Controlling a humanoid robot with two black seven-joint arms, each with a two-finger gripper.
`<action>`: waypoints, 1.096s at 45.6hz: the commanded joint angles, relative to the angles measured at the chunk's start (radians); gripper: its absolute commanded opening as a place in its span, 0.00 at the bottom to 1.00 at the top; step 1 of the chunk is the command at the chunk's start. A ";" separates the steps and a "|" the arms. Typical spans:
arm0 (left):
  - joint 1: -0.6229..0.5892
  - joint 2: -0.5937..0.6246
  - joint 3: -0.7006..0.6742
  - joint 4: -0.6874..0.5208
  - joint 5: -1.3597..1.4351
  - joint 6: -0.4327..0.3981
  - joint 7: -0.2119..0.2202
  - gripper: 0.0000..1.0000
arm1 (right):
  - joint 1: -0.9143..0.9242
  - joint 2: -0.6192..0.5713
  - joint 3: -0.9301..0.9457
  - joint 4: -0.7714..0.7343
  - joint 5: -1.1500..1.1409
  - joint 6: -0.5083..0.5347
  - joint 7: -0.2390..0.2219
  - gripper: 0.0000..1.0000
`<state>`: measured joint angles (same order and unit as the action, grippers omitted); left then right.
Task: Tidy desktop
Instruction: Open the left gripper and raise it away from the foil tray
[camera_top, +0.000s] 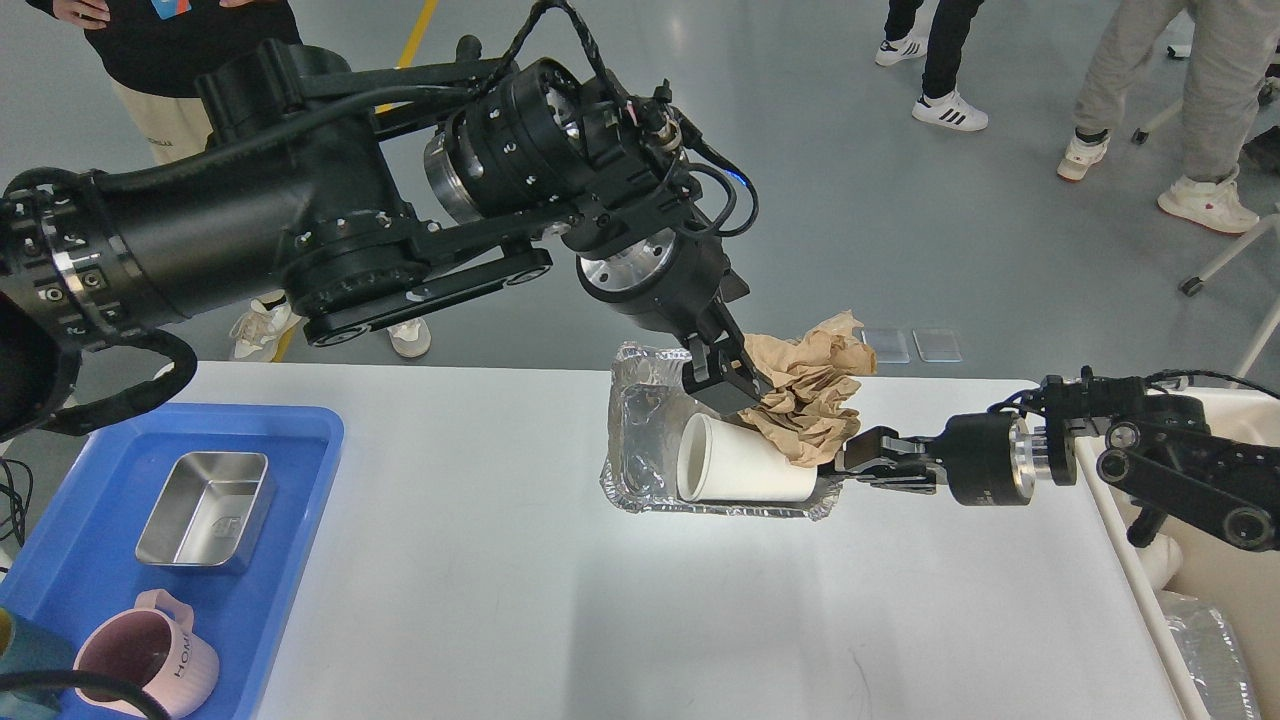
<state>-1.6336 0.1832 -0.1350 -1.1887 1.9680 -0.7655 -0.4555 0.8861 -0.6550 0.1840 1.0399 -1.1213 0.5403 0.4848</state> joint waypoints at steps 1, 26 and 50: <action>0.008 0.007 -0.038 0.000 0.000 0.000 0.001 0.89 | -0.001 0.000 -0.001 0.000 0.000 -0.002 0.000 0.00; 0.330 0.370 -0.376 -0.020 -0.247 0.008 0.402 0.94 | -0.006 -0.002 -0.003 0.000 0.001 -0.005 0.000 0.00; 0.928 0.780 -0.896 -0.022 -0.868 0.167 0.409 0.96 | -0.001 0.005 -0.009 0.000 0.001 -0.005 -0.002 0.00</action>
<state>-0.8479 0.8761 -0.9644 -1.2151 1.3012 -0.6583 -0.0429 0.8806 -0.6507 0.1764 1.0401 -1.1197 0.5353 0.4840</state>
